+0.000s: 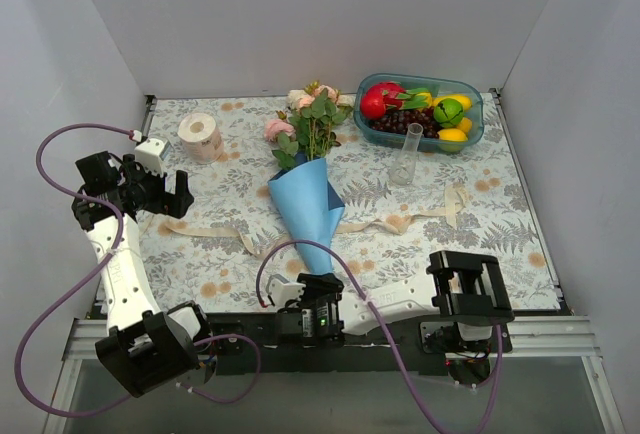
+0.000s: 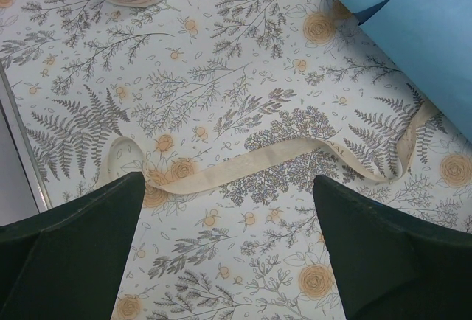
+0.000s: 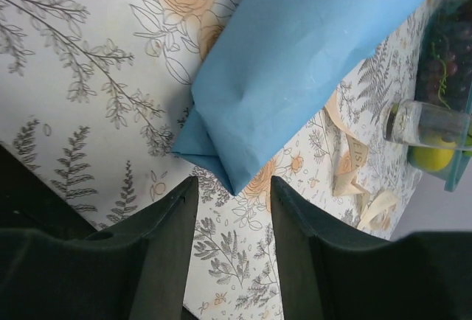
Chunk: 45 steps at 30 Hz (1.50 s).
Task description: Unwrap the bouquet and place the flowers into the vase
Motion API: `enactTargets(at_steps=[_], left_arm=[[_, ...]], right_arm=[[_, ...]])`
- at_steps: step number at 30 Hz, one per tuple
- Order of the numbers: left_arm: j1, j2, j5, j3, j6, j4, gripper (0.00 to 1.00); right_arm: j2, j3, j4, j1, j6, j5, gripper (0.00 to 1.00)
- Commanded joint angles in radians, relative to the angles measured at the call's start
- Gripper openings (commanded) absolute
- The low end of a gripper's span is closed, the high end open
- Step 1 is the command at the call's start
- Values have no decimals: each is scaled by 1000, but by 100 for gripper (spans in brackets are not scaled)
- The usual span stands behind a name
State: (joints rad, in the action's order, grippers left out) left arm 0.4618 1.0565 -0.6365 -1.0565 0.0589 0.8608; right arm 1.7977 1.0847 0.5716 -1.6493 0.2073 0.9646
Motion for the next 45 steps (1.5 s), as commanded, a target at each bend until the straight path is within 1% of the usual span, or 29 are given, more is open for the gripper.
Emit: enactTargets(at_steps=[1, 4, 8, 10, 14, 17, 24, 30, 32, 34, 36, 37, 38, 39, 40, 41, 42, 43, 45], left_arm=[[1, -16, -17, -7, -10, 6, 98], [1, -20, -15, 0, -10, 1, 98], [1, -21, -15, -2, -8, 4, 98], [1, -20, -15, -13, -8, 6, 98], [1, -18, -14, -31, -13, 15, 98], [0, -23, -8, -28, -18, 20, 98], [1, -30, -8, -8, -24, 11, 98], [1, -23, -12, -26, -22, 17, 98], [1, -23, -12, -26, -22, 20, 98], [1, -23, -12, -22, -24, 18, 98], [0, -21, -12, -19, -24, 17, 98], [0, -20, -9, -19, -24, 17, 98], [1, -16, -9, -22, -22, 18, 98], [0, -15, -11, -25, -22, 20, 98], [0, -13, -12, -31, -22, 20, 98], [1, -10, -14, -36, -22, 21, 98], [0, -6, -12, -37, -21, 23, 98], [1, -6, -12, -40, -19, 23, 98], [1, -3, -15, -42, -18, 21, 98]], right_arm=[[-47, -2, -85, -15, -31, -13, 51], [-52, -5, -117, 3, -31, -18, 50], [-51, -5, -179, 71, -32, -24, 47], [-43, -11, -222, 89, -66, -24, 47], [-18, -9, -246, 97, -117, -32, 46], [-23, -16, -262, 97, -135, -70, 47], [-95, -22, -269, 85, -138, -164, 47], [-48, -26, -217, 68, -172, -113, 48], [-46, -22, -188, 80, -106, -90, 48], [-93, -25, -182, 118, -19, -101, 48], [-191, -41, -203, 206, 21, -148, 48], [-230, -51, -244, 279, 44, -176, 48], [-306, -58, -268, 320, 52, -213, 48], [-340, -84, -294, 360, 58, -301, 48], [-372, -97, -353, 440, 67, -344, 48], [-417, -111, -375, 480, 75, -389, 48], [-431, -118, -392, 512, 84, -446, 48], [-435, -120, -397, 569, 104, -458, 48], [-416, -109, -385, 615, 125, -489, 48]])
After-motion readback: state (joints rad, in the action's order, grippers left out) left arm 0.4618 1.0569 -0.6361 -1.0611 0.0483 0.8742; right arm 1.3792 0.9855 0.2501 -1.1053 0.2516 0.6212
